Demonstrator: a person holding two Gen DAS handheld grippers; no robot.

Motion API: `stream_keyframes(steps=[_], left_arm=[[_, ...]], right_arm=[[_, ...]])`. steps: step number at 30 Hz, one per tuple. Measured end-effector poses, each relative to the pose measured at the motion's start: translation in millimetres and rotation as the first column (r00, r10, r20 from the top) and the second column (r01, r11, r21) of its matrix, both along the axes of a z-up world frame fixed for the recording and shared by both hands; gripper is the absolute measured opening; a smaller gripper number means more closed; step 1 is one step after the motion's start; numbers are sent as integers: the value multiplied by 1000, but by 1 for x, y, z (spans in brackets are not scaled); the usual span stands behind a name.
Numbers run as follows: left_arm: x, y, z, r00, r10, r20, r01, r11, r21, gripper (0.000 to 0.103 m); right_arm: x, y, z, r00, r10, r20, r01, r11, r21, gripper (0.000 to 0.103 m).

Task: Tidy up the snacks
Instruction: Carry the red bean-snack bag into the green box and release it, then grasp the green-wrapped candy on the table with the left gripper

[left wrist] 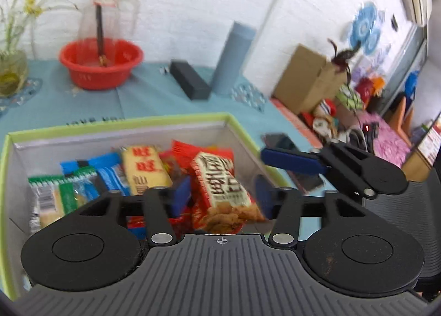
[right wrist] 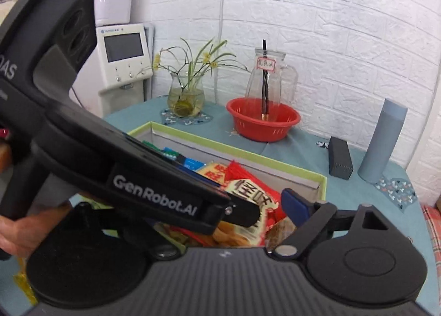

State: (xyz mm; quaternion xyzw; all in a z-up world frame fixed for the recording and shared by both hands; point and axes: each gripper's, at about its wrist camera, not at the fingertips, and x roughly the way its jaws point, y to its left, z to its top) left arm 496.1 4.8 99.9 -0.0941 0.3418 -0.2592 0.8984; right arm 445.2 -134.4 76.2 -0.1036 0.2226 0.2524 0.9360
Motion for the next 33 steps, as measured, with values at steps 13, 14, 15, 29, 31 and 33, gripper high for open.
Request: stream_keyframes(steps=[13, 14, 15, 29, 31, 33], left_arm=[[-118, 8, 25, 988, -29, 151, 29, 1000, -1, 70], [-128, 7, 20, 989, -29, 146, 28, 1000, 7, 71], [-138, 6, 13, 991, -23, 134, 20, 1000, 20, 71], [-176, -5, -64, 996, 69, -59, -59, 987, 148, 70], [-176, -6, -64, 996, 61, -63, -50, 986, 161, 70], [-176, -7, -65, 996, 57, -66, -45, 984, 171, 70]], right_arm=[[-114, -31, -4, 1000, 21, -2, -21, 1000, 10, 99], [-122, -32, -11, 1000, 4, -17, -4, 1000, 1, 99], [-128, -34, -18, 999, -11, -31, 11, 1000, -3, 99], [-173, -13, -80, 974, 29, -226, -5, 995, 103, 99], [-170, 0, -82, 975, 47, -216, -33, 997, 68, 99], [-164, 6, -83, 973, 58, -223, -44, 997, 67, 99]])
